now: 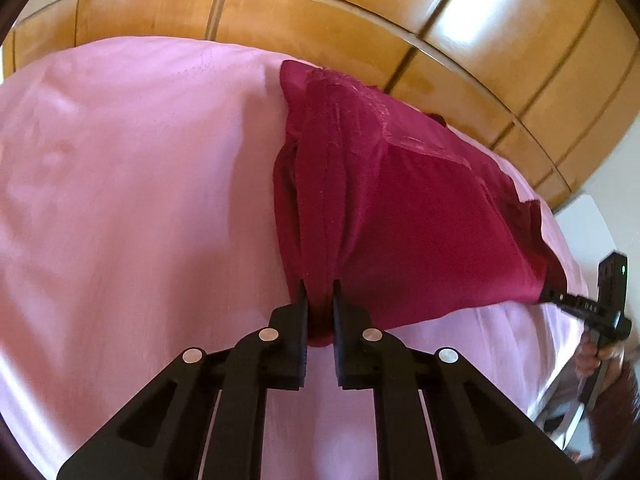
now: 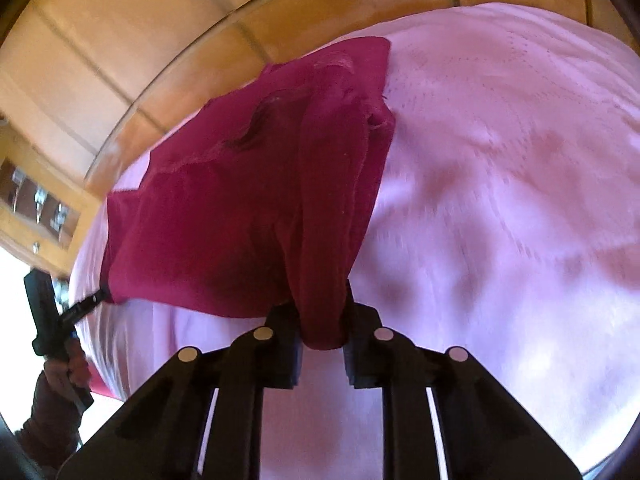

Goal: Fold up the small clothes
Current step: 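Grasp the hem with both tools, fold it toward the collar, release, then grasp the folded edge with both tools, fold it over again, release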

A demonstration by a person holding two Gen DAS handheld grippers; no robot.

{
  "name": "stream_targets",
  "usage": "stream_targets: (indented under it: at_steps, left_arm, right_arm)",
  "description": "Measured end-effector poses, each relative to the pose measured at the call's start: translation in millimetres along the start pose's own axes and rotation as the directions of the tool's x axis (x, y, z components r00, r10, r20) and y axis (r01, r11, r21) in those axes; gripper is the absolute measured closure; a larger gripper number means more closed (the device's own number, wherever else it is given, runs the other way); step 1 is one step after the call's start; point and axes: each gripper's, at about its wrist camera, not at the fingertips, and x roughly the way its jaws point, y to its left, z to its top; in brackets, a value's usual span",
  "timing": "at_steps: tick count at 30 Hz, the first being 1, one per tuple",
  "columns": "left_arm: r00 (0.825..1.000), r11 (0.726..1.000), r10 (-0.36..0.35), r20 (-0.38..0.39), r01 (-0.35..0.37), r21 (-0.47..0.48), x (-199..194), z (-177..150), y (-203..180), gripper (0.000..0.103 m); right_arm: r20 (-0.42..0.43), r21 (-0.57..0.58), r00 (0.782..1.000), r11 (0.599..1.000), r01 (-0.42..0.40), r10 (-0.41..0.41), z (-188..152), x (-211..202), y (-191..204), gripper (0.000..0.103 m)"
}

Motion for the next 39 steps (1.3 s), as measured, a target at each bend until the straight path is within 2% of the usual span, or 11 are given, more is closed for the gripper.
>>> stream_targets:
  at_steps: [7,10,12,14,15,16,18,21,32,35,39]
  left_arm:
    - [0.995,0.994,-0.088,-0.046,0.085,-0.071,-51,-71,11,0.094]
    - [0.996,0.996,-0.074,-0.048,0.072,-0.048,-65,-86,8,0.094]
    - [0.997,0.998,-0.053,-0.048,0.051,-0.037,-67,-82,7,0.093]
    - [0.999,0.999,-0.030,-0.018,0.029,-0.042,-71,-71,9,0.093]
    - [1.000,0.999,-0.021,0.004,0.021,-0.042,-74,-64,11,0.093]
    - [1.000,0.999,-0.006,0.028,0.008,-0.041,-76,-57,11,0.089]
    - [0.997,0.999,0.011,0.075,-0.008,-0.040,-79,-47,12,0.052]
    - [0.991,0.999,0.020,0.132,-0.016,-0.036,-75,-28,10,0.049]
    - [0.996,0.998,-0.040,0.075,0.036,0.044,-33,0,2,0.043]
    - [0.997,0.997,-0.074,0.038,0.072,0.030,-24,1,0,0.045]
    - [0.995,0.995,-0.085,0.048,0.082,0.063,-28,-3,-9,0.096]
  right_arm:
    - [-0.124,-0.067,0.992,0.997,-0.032,0.023,-57,-34,-3,0.089]
    - [-0.164,-0.090,0.986,0.995,-0.046,0.031,-68,-42,0,0.086]
    - [-0.184,-0.103,0.983,0.994,-0.022,0.002,-64,-41,1,0.071]
    - [-0.149,-0.109,0.989,0.994,-0.007,-0.009,-53,-48,0,0.043]
    - [-0.126,-0.105,0.992,0.994,-0.002,-0.011,-47,-50,2,0.040]
    - [-0.085,-0.104,0.996,0.995,0.005,-0.014,-37,-54,3,0.040]
    - [-0.021,-0.104,0.999,0.994,0.033,-0.036,-25,-59,6,0.038]
    - [0.041,-0.101,0.995,0.991,0.090,-0.087,-5,-49,8,0.038]
    - [0.028,-0.143,0.983,0.973,0.182,-0.179,18,6,31,0.093]
    - [0.039,-0.155,0.981,0.969,0.192,-0.188,14,0,31,0.096]
    - [0.065,-0.169,0.981,0.967,0.193,-0.184,11,-15,37,0.097]
